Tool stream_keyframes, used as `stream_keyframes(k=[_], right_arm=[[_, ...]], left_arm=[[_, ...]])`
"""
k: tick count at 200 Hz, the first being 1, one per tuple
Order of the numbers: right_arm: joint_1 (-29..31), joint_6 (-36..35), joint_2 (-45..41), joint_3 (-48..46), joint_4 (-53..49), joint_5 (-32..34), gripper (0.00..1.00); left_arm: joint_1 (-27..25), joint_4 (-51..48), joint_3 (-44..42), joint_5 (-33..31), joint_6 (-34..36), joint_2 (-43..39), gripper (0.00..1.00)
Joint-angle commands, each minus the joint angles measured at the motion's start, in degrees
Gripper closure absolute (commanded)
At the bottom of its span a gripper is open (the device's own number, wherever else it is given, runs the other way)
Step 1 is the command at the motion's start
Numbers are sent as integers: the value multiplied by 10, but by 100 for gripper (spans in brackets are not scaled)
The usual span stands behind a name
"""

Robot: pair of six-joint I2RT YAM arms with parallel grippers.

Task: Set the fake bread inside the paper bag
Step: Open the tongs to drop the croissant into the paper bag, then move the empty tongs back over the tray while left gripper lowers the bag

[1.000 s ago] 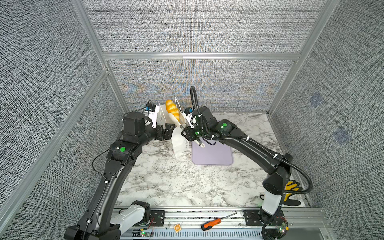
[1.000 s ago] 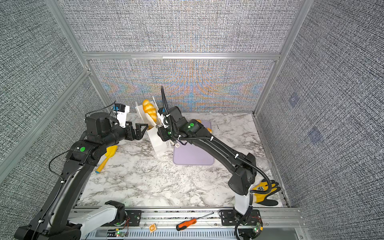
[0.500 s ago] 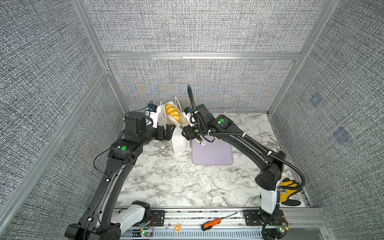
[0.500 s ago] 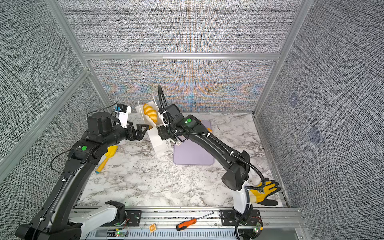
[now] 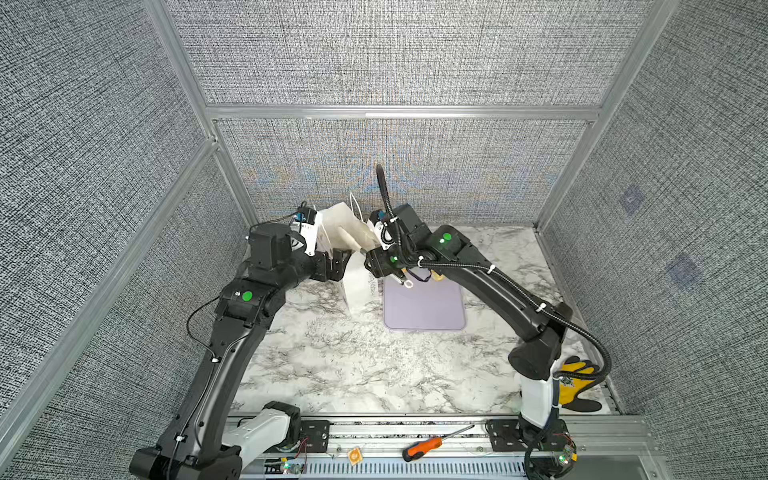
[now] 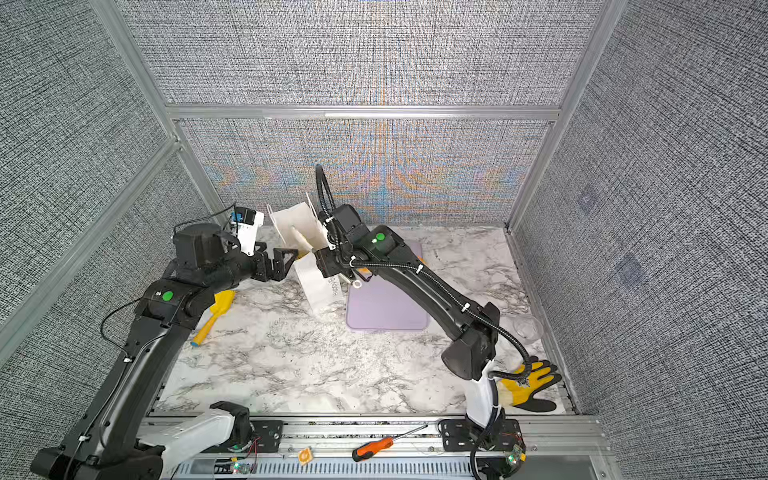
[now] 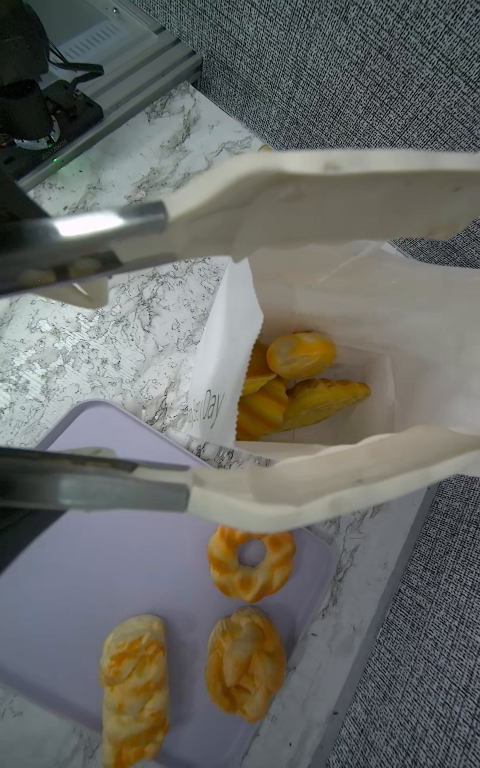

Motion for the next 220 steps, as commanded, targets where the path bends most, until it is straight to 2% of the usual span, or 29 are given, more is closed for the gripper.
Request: stream_keyframes(k=[1, 68, 124, 173, 220], right_arm=[[-1, 0, -24, -11, 6, 29, 33], [-15, 38, -120, -132, 19, 152, 33], [-47, 102, -214, -270, 31, 225, 31], [-102, 166, -260, -386, 29, 221, 30], [-139, 205, -257, -454, 38, 190, 30]], left_arm=[[0, 11, -5, 28, 9, -1, 2], [-25, 46, -14, 41, 2, -1, 2], [-94, 64, -19, 19, 1, 20, 3], [-136, 76, -28, 17, -3, 39, 3], [-170, 98, -62, 30, -21, 51, 3]])
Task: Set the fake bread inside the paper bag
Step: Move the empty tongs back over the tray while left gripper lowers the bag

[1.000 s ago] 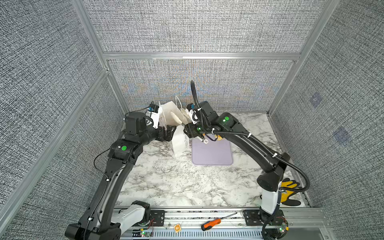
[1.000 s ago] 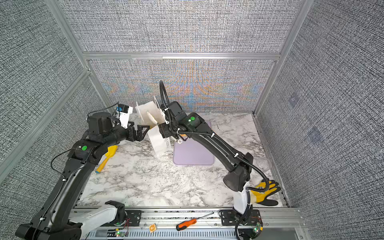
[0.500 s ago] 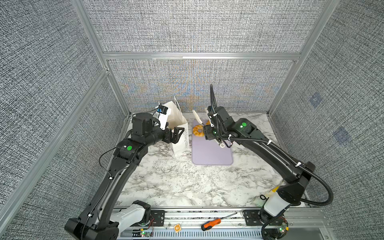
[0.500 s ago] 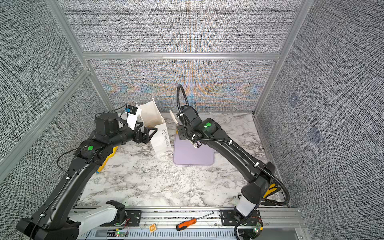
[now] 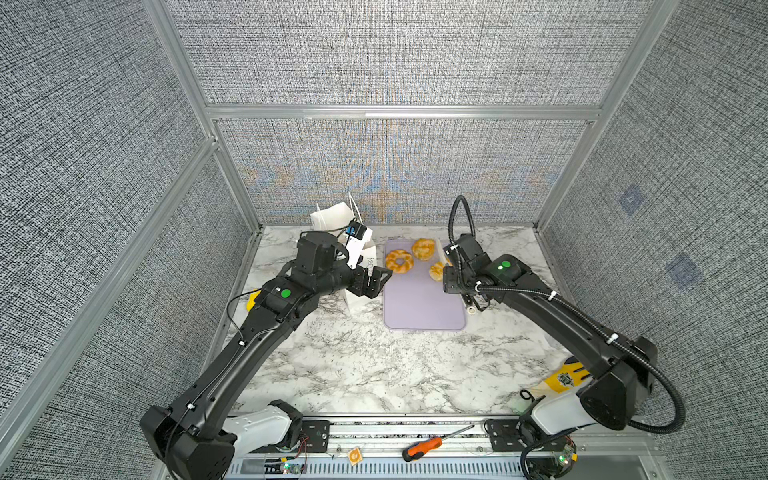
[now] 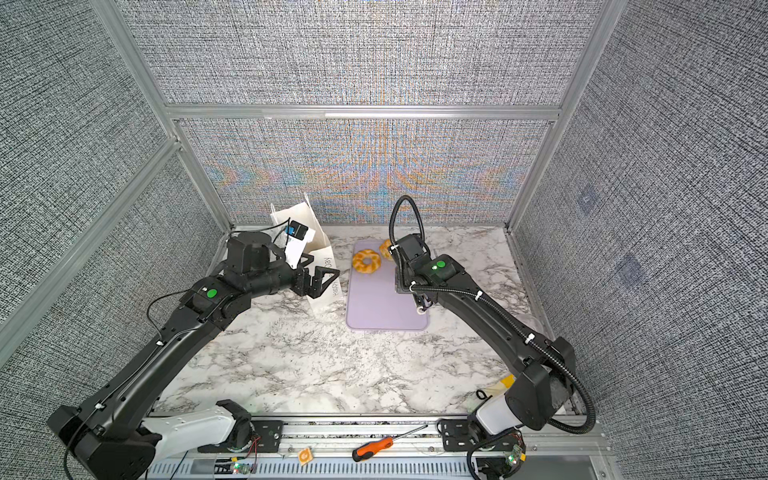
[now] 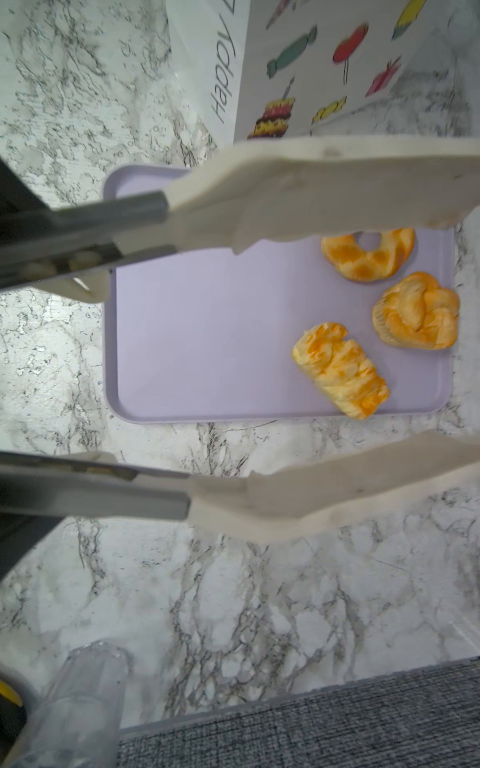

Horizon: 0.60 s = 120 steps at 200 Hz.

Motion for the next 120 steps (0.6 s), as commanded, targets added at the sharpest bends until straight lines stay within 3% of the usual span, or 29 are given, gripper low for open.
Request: stream_keyframes(k=[1, 120], right_arm=[[-11, 36, 5, -18, 15, -15, 30], [-48, 34, 164, 28, 22, -129, 30]], left_arm=[[-12, 30, -13, 10, -14, 3, 3], [-34, 37, -40, -1, -11, 13, 3]])
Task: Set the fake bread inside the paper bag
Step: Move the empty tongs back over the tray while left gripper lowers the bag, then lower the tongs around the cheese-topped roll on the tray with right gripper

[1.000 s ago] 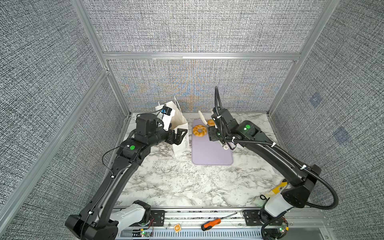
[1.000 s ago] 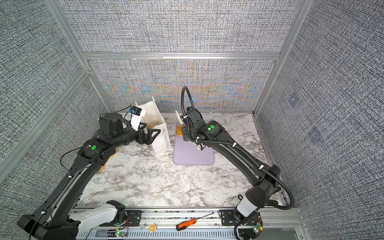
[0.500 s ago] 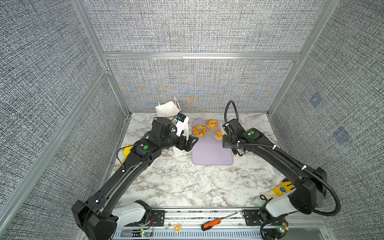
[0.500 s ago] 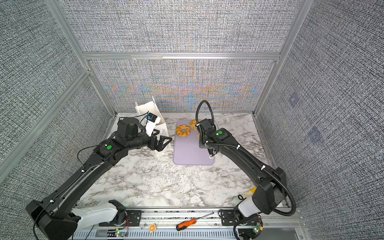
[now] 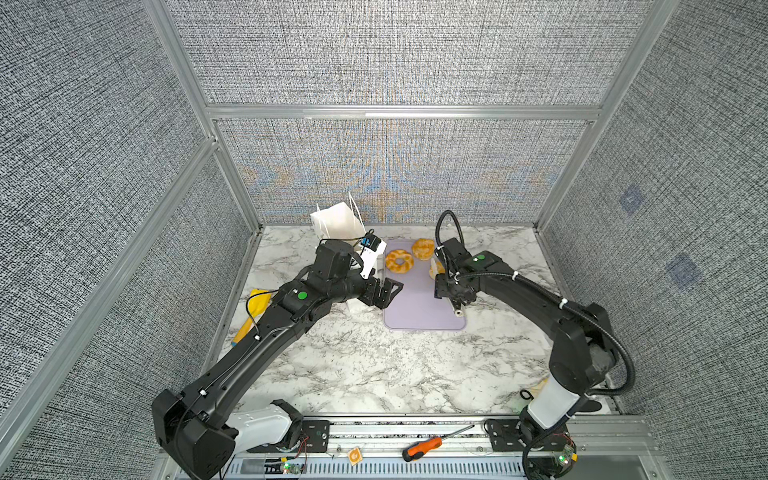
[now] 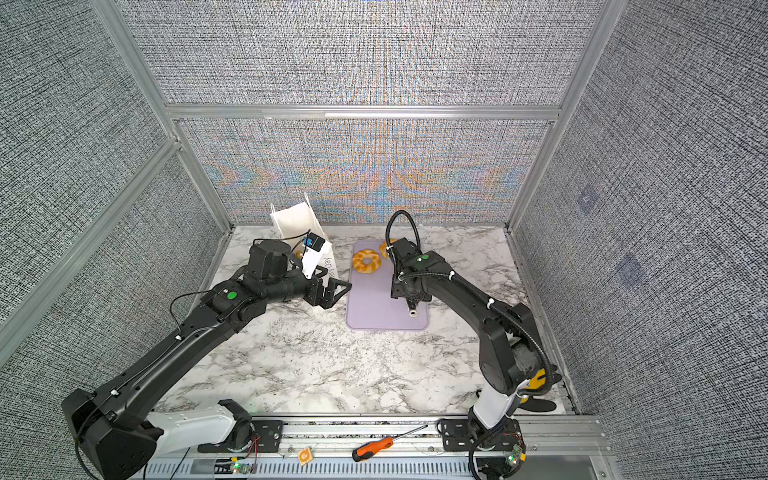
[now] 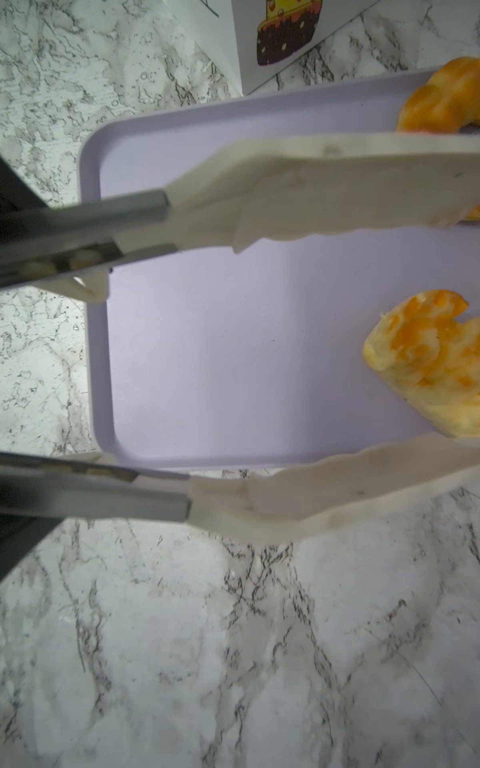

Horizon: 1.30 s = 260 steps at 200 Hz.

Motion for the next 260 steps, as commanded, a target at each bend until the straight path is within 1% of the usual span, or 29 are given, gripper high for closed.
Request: stream_keyframes(k=[1, 68, 121, 189, 216, 235, 260], right_arm=[[-4, 6, 23, 17, -4, -19, 30], [-11, 10, 83, 49, -30, -13, 30], [-9, -10, 124, 77, -50, -17, 31], [-8, -49, 135, 75, -72, -22, 48], [-4, -65, 124, 66, -82, -29, 50], [0, -77, 107, 52, -84, -35, 53], [10, -105, 77, 28, -84, -50, 53]], left_arm=[[-1, 16, -3, -7, 1, -4, 3], [-1, 12, -8, -15, 8, -9, 2], [0, 12, -8, -17, 9, -9, 2], [-1, 11, -5, -17, 9, -7, 3], [0, 9, -4, -16, 10, -6, 3], [-1, 10, -4, -16, 10, -6, 3], [-1, 11, -2, -13, 10, -2, 3]])
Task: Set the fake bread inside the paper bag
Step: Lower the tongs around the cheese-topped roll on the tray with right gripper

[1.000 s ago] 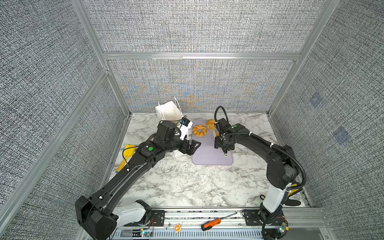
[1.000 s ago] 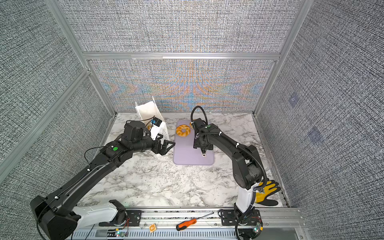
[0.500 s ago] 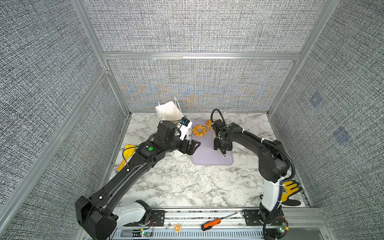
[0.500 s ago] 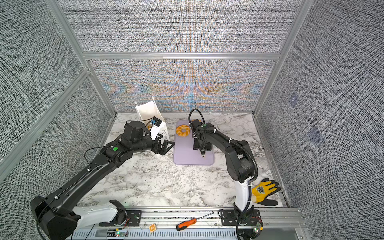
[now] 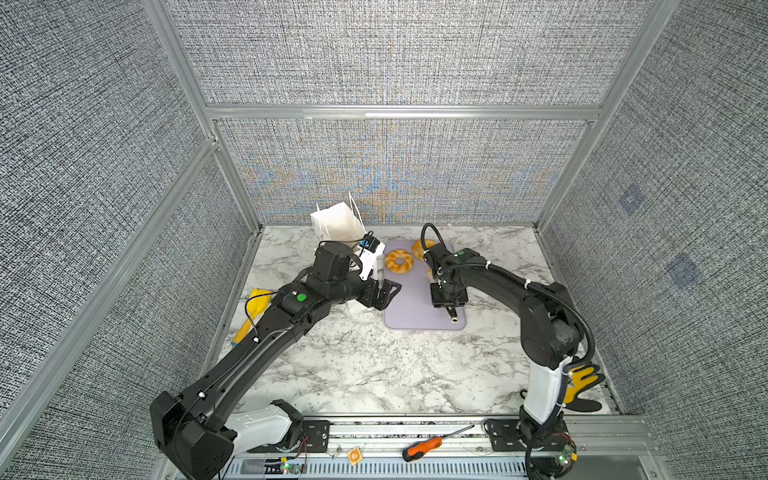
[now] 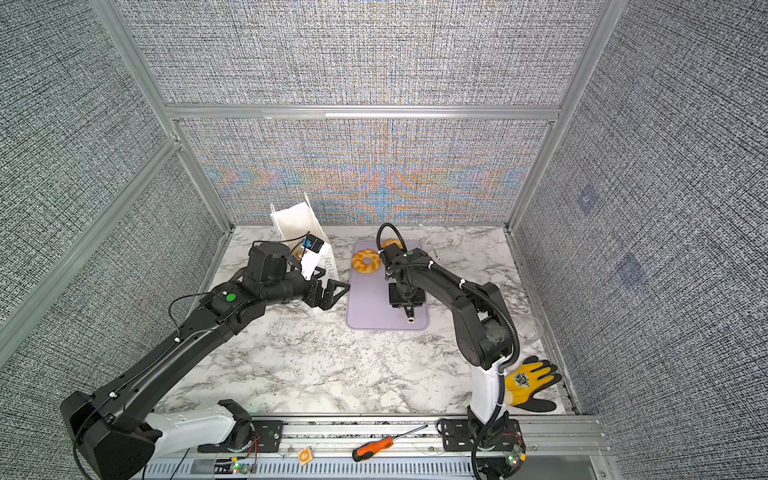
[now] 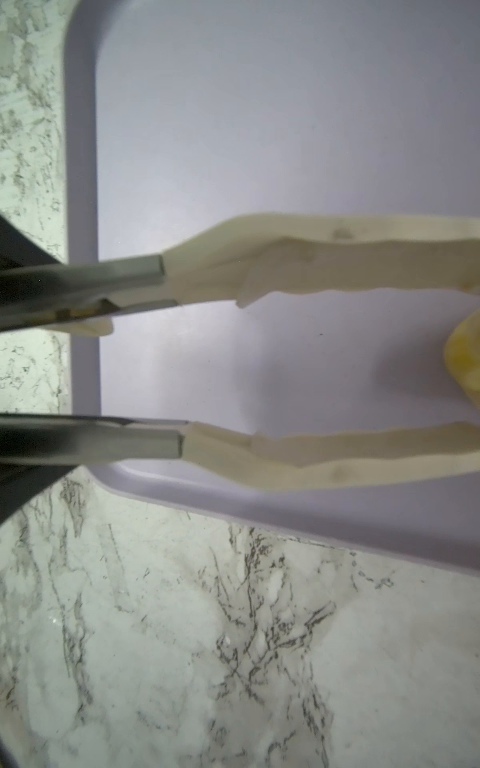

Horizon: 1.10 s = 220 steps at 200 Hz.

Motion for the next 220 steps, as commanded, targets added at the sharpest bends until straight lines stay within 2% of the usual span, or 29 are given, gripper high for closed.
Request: stream_keyframes(k=[1, 82, 118, 149, 185, 220], right_arm=[[8, -33, -25, -16, -14, -20, 53], [34, -174, -77, -67, -9, -34, 52], [34, -202, -80, -70, -18, -19, 49], [34, -164, -83, -76, -26, 8, 45], [33, -62, -110, -91, -6, 23, 39], [56, 12, -121, -91, 39, -9, 36]], left_arm=[[0, 12, 4, 1, 5, 2, 3], [0, 10, 18, 10, 13, 16, 3], [0, 8, 22, 11, 14, 19, 3], [0, 9, 22, 12, 15, 20, 2], [0, 9, 20, 12, 17, 17, 3], [0, 8, 15, 11, 21, 11, 3]])
